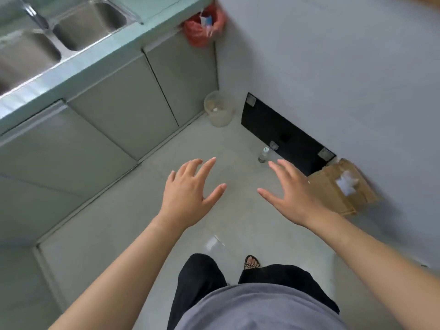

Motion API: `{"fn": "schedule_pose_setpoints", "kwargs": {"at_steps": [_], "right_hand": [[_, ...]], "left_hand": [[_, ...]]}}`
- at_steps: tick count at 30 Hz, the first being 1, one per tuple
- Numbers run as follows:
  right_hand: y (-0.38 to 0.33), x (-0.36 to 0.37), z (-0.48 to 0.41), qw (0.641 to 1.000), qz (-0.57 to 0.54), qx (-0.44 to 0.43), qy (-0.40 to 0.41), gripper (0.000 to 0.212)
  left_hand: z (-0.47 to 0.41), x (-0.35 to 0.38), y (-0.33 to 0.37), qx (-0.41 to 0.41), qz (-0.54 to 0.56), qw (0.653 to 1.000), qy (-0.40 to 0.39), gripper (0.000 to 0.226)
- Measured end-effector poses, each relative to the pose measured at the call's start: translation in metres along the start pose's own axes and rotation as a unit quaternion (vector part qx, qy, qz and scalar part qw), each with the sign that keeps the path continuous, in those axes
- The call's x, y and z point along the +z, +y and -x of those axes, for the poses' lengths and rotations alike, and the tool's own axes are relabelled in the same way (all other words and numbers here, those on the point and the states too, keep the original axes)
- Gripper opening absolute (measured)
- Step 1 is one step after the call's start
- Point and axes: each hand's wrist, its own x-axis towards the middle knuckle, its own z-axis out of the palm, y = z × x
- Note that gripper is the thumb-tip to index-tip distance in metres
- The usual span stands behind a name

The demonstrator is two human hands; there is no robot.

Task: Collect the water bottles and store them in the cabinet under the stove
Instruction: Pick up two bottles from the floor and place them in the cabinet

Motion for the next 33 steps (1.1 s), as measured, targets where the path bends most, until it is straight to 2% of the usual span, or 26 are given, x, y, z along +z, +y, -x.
{"fn": "schedule_pose_setpoints", "kwargs": {"at_steps": [8,14,18,21,27,33], "right_hand": [[0.036,0.012,-0.082,0.984,-0.042,0.171,0.039,0.075],[0.064,0.026,-0.128,0.948,-0.103,0.288,0.090,0.073],[0.102,0.032,-0.136,0.913,-0.132,0.354,0.151,0.070],[0.137,0.048,-0.137,0.898,-0.149,0.383,0.157,0.069],[0.235,0.127,-0.170,0.885,-0.156,0.407,0.164,0.069],[0.348,0.283,-0.231,0.841,-0.187,0.448,0.239,0.069]], "left_hand": [[-0.173,0.018,-0.009,0.148,-0.035,0.983,-0.100,0.070],[-0.280,0.048,0.001,0.251,-0.084,0.950,-0.167,0.068],[-0.322,0.079,0.033,0.293,-0.104,0.932,-0.185,0.068],[-0.341,0.111,0.059,0.310,-0.107,0.925,-0.192,0.066],[-0.380,0.246,0.086,0.325,-0.096,0.919,-0.200,0.063],[-0.429,0.455,0.065,0.369,-0.128,0.894,-0.218,0.065]]}}
